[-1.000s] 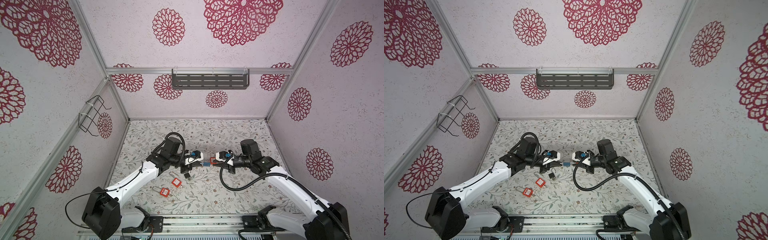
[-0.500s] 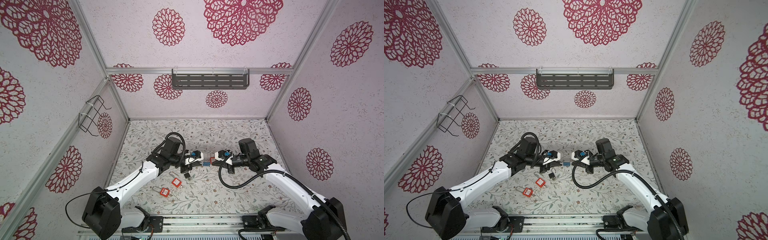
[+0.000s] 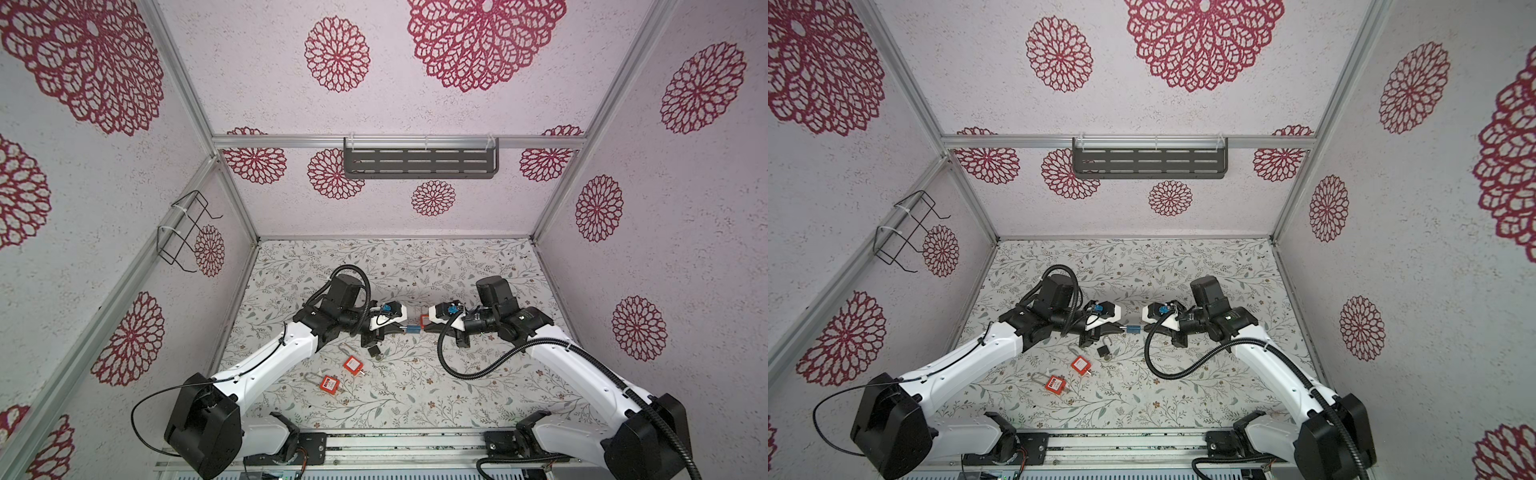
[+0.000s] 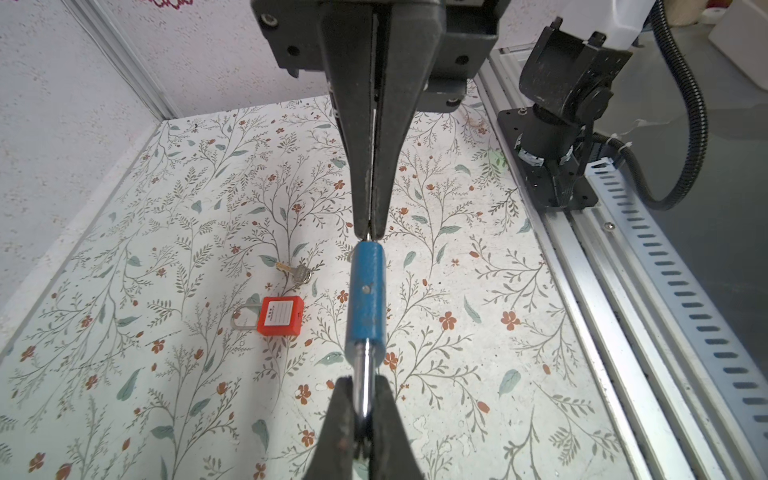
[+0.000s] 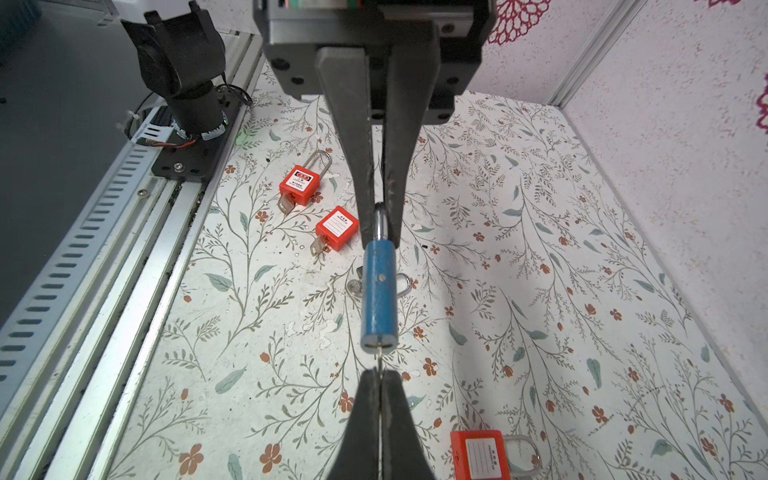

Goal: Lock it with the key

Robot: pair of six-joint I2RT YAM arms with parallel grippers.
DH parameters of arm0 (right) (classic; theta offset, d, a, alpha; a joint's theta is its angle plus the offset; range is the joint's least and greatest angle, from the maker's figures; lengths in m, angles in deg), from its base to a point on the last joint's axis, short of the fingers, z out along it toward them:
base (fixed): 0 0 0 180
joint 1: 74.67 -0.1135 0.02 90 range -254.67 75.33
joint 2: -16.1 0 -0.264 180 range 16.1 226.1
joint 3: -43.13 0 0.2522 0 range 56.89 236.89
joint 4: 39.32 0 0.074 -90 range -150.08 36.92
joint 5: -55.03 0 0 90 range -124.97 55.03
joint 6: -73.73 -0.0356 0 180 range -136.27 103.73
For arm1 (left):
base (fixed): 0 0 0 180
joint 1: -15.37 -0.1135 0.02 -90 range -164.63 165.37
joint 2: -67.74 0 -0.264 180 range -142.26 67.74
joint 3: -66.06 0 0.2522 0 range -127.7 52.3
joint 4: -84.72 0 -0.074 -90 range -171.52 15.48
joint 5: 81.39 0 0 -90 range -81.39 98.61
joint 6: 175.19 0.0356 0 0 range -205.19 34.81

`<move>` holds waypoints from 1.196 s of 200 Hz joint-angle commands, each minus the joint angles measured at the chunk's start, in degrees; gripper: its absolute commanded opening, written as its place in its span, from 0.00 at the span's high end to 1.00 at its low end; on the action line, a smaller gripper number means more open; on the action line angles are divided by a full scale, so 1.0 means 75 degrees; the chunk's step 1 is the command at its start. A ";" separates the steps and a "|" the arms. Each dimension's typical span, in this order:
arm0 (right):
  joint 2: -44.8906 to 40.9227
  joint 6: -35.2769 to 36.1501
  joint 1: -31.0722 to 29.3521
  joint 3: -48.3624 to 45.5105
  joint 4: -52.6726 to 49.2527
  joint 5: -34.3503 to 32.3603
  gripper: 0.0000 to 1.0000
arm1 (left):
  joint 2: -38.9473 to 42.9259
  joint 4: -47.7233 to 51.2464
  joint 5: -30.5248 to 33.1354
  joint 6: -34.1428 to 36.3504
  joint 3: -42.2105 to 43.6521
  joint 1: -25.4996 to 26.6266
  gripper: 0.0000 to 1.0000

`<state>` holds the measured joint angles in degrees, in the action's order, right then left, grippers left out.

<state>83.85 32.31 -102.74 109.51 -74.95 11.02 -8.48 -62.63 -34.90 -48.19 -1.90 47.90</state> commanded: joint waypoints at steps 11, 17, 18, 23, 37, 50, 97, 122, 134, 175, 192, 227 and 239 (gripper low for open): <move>-0.0501 0.0288 0.0017 -0.0104 0.0074 -0.0367 1.00 | -0.0157 0.0211 -0.0918 -0.0017 -0.0372 -0.0084 1.00; -0.0524 0.0295 0.0017 -0.0125 0.0112 -0.0340 1.00 | -0.0202 0.0318 -0.0926 0.0025 -0.0416 -0.0090 1.00; -0.0530 0.0278 0.0017 -0.0131 0.0120 -0.0336 1.00 | -0.0211 0.0341 -0.0926 0.0025 -0.0427 -0.0087 1.00; -0.0547 0.0238 0.0017 -0.0137 0.0141 -0.0295 1.00 | -0.0240 0.0485 -0.0920 0.0114 -0.0485 -0.0086 1.00; -0.0534 0.0227 0.0017 -0.0148 0.0089 -0.0262 1.00 | -0.0352 0.0892 -0.0915 0.0348 -0.0669 -0.0075 1.00; -0.0536 0.0260 0.0017 -0.0168 -0.0014 -0.0284 1.00 | -0.0383 0.1233 -0.0808 0.0616 -0.0803 -0.0083 1.00; -0.0281 -0.0024 0.0081 -0.0158 -0.0416 0.0191 1.00 | 0.0015 0.1422 0.0015 0.1287 -0.0724 -0.0067 1.00; -0.0038 -0.0212 0.0131 -0.0137 -0.0585 0.0453 1.00 | 0.0343 0.0799 0.0398 0.1313 -0.0364 -0.0043 1.00; 0.0076 -0.0231 0.0175 -0.0081 -0.0700 0.0556 1.00 | 0.0441 0.0553 0.0519 0.1307 -0.0227 -0.0039 1.00; -0.0082 -0.0258 0.0197 -0.0146 -0.0484 -0.0009 1.00 | 0.0343 0.0757 0.0410 0.1372 -0.0309 -0.0119 1.00; -0.0463 -0.0507 0.0204 -0.0442 0.0009 -0.0547 1.00 | 0.0110 0.1264 0.0148 0.1524 -0.0558 -0.0270 1.00; -0.1094 -0.1764 0.0402 -0.1199 0.1303 -0.0831 1.00 | -0.0466 0.2501 0.0082 0.2193 -0.1210 -0.0381 1.00; -0.1118 -0.2316 0.0401 -0.1358 0.1590 -0.0982 1.00 | -0.0795 0.3095 0.0127 0.2522 -0.1597 -0.0404 1.00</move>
<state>76.96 24.64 -100.32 101.03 -70.58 5.97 -11.11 -47.52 -32.01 -34.99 -8.94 45.45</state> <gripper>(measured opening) 0.045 0.081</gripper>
